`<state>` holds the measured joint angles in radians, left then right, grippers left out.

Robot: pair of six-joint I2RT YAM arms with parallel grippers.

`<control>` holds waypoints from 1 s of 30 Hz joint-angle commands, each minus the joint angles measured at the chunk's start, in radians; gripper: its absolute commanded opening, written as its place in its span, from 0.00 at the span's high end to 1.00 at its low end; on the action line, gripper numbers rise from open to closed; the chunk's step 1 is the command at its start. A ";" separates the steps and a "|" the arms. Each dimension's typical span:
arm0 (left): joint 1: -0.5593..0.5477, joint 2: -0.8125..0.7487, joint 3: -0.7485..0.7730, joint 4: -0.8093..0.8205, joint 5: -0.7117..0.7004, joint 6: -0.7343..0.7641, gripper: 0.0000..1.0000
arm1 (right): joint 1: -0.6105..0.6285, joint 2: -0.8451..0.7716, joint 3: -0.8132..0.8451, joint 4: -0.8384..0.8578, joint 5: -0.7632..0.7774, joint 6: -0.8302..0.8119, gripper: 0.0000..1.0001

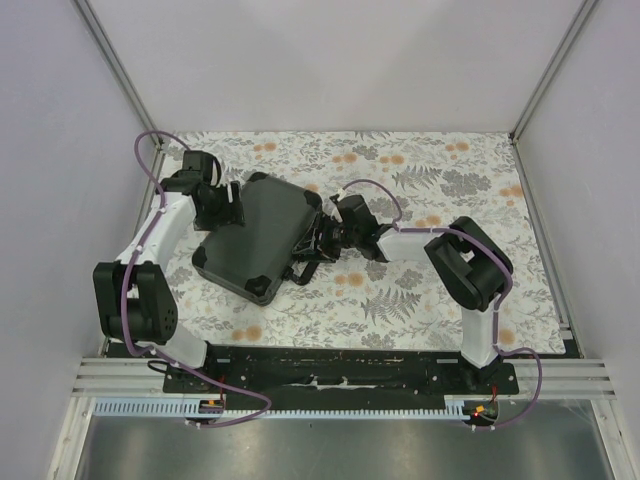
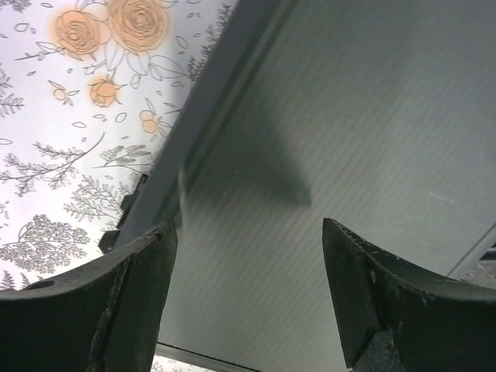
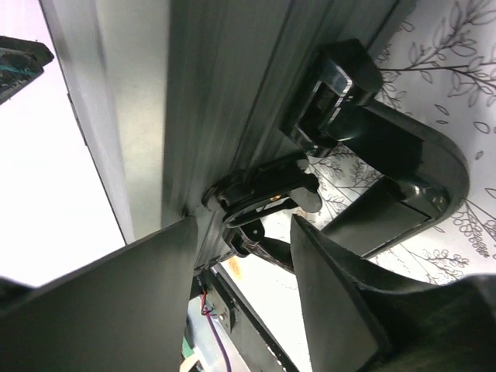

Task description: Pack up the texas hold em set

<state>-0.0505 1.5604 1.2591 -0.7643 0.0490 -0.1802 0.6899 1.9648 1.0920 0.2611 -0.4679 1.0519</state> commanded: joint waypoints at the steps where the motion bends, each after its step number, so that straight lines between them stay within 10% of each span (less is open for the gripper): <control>1: -0.015 -0.002 0.075 -0.056 0.065 -0.047 0.19 | 0.013 -0.066 0.063 0.110 0.038 -0.029 0.45; 11: -0.015 0.047 0.171 -0.063 0.044 -0.035 0.18 | 0.016 -0.090 0.057 0.101 0.040 -0.070 0.60; 19: -0.029 -0.060 0.034 0.028 0.339 -0.033 0.45 | 0.016 -0.067 0.048 0.040 0.061 -0.079 0.64; 30: -0.141 -0.083 -0.144 0.030 0.240 -0.100 0.71 | 0.014 -0.029 0.020 0.211 0.017 -0.058 0.70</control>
<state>-0.1612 1.5013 1.1515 -0.7578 0.3214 -0.2302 0.6987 1.9308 1.1004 0.2829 -0.4297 0.9817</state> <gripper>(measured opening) 0.316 0.316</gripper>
